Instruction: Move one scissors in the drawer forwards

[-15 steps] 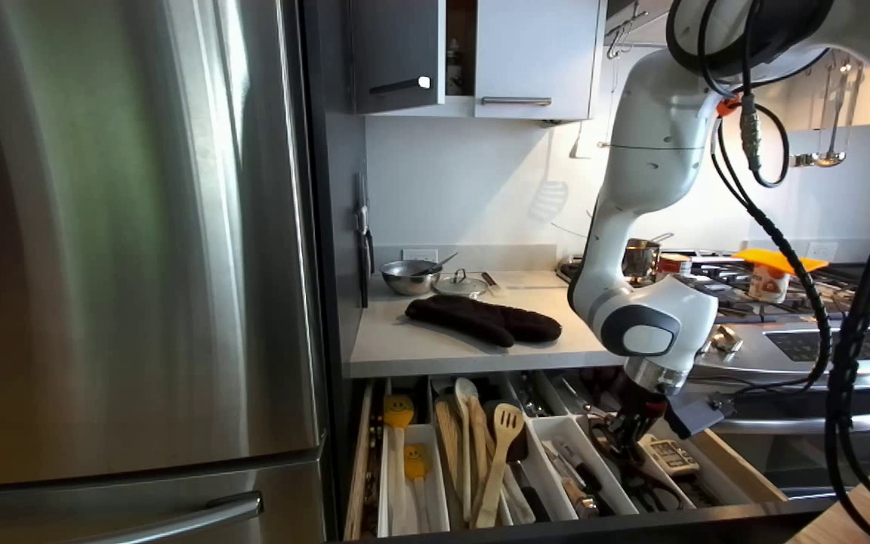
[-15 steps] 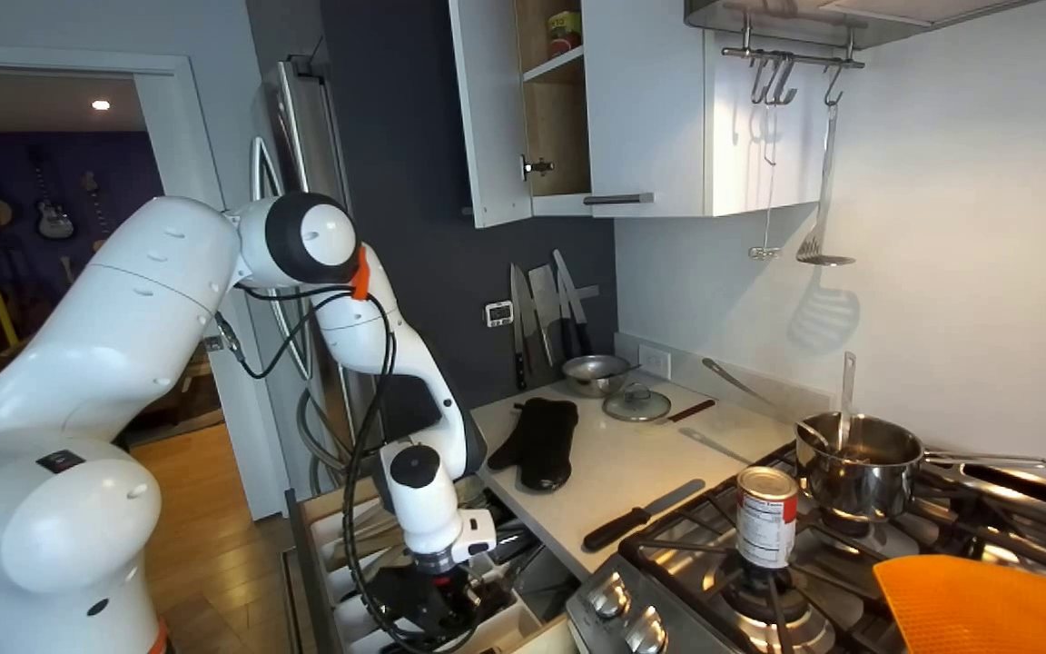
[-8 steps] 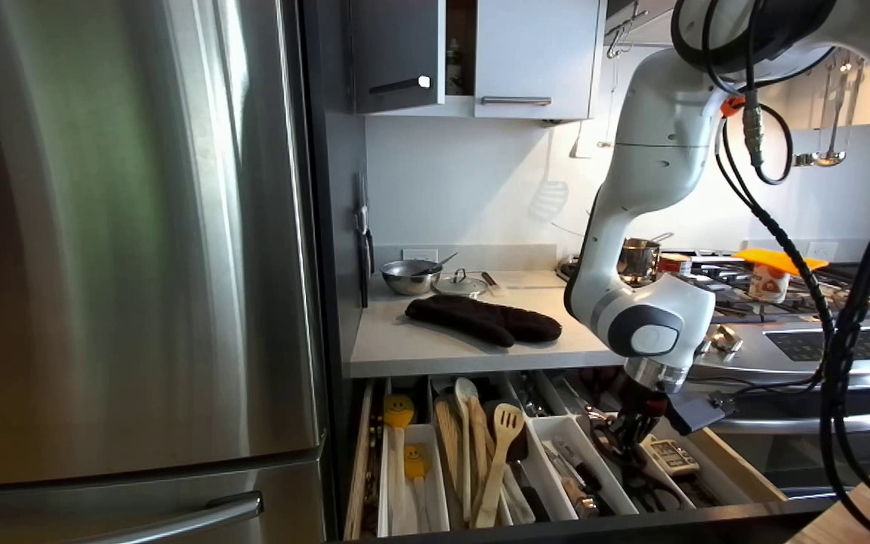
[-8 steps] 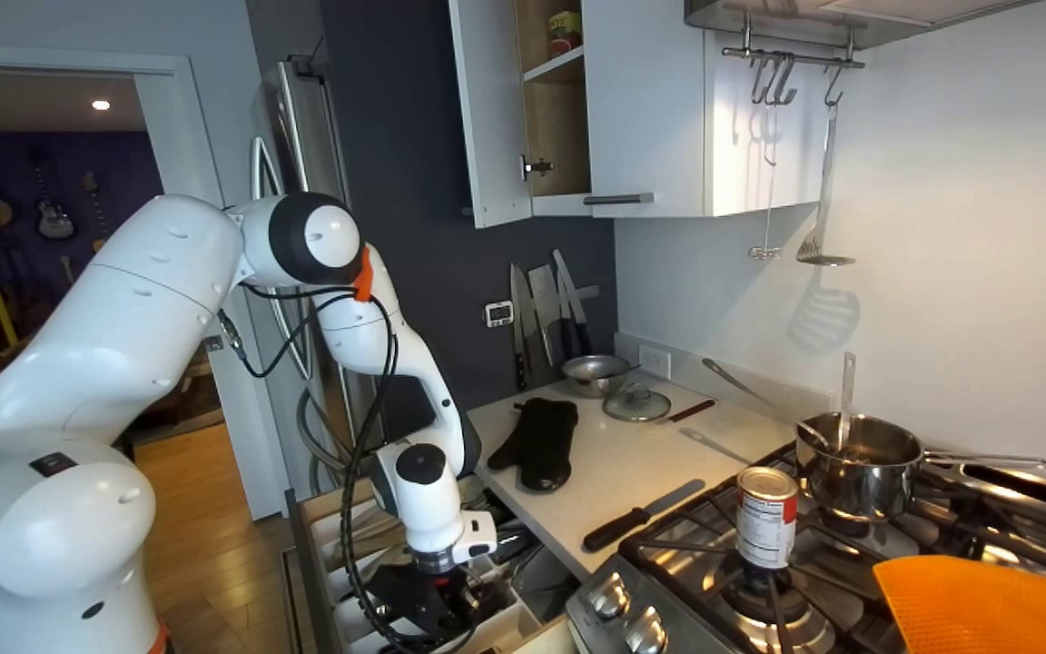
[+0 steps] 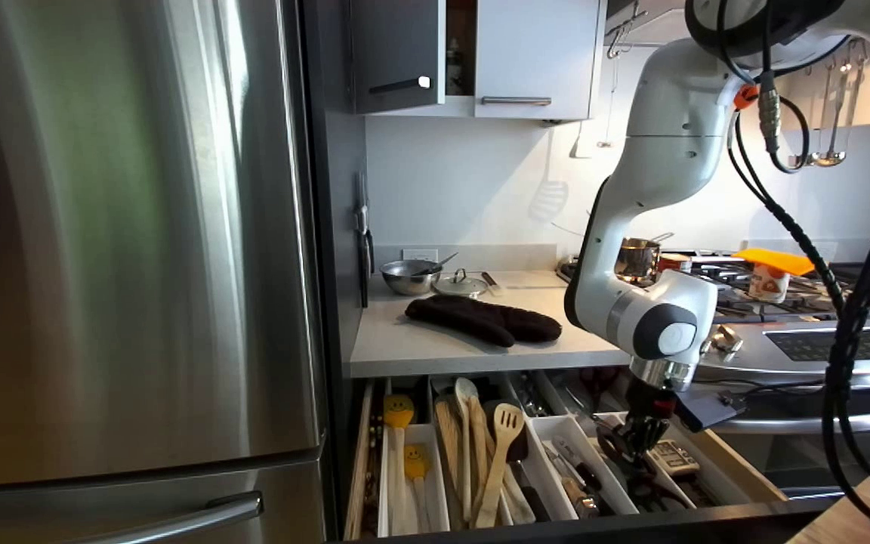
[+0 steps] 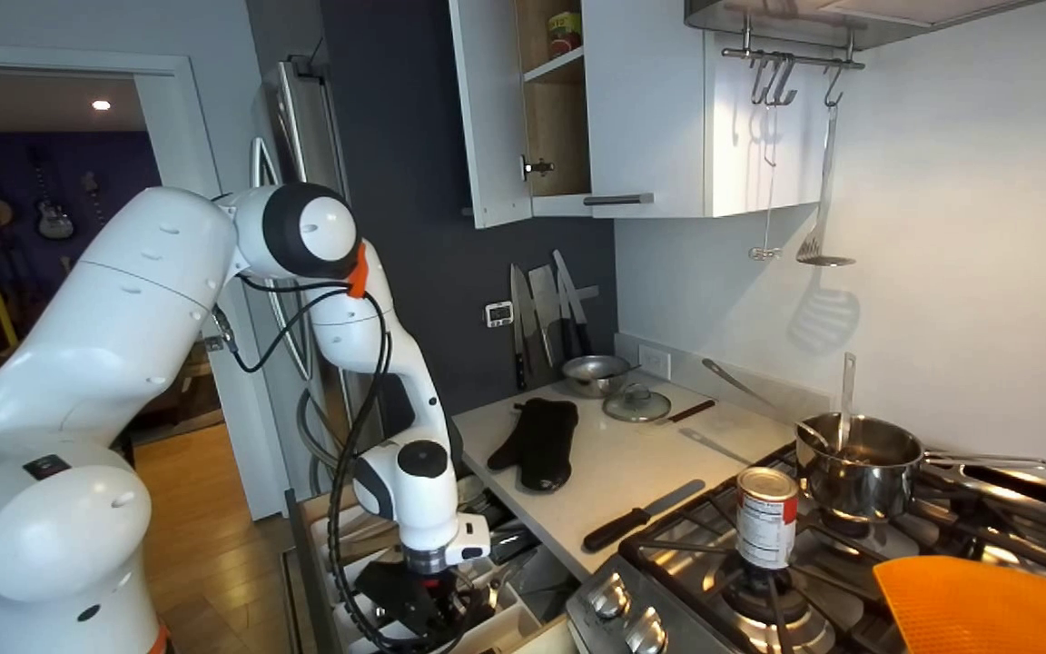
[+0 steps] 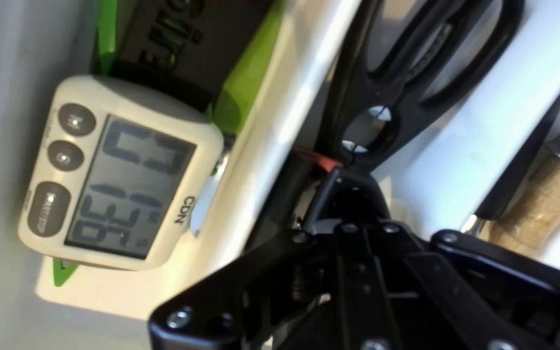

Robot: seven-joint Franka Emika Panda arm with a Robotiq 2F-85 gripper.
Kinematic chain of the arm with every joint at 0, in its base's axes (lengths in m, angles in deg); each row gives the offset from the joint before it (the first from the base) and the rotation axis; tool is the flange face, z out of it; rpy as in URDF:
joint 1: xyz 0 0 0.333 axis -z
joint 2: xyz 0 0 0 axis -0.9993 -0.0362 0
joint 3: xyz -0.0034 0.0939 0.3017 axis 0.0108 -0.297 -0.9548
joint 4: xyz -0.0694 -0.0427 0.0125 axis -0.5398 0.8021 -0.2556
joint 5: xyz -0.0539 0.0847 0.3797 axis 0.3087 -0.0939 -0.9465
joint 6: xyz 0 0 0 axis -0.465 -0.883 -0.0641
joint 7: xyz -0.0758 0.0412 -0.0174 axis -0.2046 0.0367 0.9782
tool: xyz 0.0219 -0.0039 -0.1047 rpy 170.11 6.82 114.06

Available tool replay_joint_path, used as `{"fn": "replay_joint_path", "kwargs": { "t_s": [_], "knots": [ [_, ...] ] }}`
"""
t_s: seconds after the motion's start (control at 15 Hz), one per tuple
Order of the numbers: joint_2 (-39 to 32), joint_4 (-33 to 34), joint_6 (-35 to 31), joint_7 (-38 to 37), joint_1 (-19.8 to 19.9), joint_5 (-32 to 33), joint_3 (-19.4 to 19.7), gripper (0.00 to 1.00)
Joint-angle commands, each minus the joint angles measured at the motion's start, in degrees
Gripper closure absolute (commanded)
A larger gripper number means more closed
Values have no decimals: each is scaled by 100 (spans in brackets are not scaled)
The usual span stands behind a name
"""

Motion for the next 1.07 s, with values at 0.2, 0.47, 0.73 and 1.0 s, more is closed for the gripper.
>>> {"fn": "replay_joint_path", "kwargs": {
  "t_s": [0.2,0.47,0.73,1.0],
  "knots": [
    [383,-692,-30,-1089,-25,1113,107,100],
    [450,-979,-26,-1939,-242,1975,265,100],
    [575,-1204,28,-2659,-497,2576,458,100],
    [698,-1361,163,-3058,-719,2972,645,100]
  ]
}}
